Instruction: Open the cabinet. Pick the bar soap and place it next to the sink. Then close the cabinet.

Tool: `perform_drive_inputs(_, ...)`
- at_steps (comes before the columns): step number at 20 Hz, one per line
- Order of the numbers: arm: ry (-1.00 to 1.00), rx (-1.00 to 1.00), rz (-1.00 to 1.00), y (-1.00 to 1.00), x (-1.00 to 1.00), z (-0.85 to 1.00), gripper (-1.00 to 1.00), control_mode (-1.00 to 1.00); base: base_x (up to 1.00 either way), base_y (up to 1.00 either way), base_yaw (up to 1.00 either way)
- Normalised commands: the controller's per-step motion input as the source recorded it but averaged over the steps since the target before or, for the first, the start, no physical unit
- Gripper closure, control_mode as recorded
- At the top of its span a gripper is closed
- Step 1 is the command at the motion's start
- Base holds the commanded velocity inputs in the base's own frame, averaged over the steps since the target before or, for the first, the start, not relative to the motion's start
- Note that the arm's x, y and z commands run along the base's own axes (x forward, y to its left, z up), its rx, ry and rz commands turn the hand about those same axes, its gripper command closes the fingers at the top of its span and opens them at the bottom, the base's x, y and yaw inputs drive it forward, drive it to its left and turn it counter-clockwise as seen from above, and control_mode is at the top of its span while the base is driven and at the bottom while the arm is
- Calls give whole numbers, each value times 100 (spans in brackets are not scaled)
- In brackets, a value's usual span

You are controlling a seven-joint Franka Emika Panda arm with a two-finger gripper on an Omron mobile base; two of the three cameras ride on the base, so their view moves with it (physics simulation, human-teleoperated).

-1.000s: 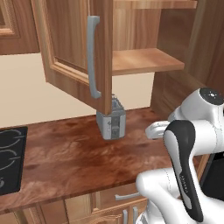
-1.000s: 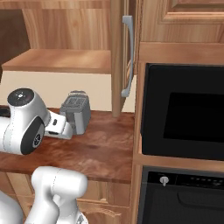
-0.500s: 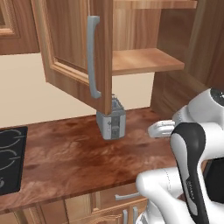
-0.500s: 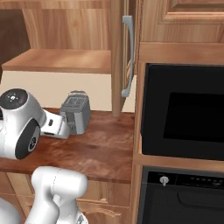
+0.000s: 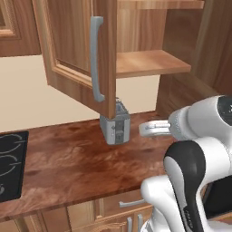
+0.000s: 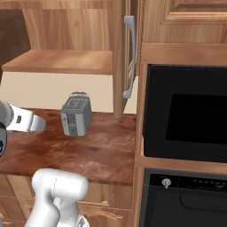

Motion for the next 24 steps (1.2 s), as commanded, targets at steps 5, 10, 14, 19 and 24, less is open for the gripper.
perform_drive_inputs(5, -12, -5, -1, 31, -56, 69, -100, -100, 0, 0, 0)
perform_drive_inputs(10, -5, -4, 1, -2, -47, 60, -100, -100, 0, 0, 0)
perform_drive_inputs(14, 0, -3, 12, -21, -41, 66, -100, -100, 0, 0, 0)
perform_drive_inputs(19, -9, 0, 10, 5, -30, 38, -100, -100, 0, 0, 0)
perform_drive_inputs(24, -35, 0, 0, 37, -40, 0, -100, -100, 0, 0, 0)
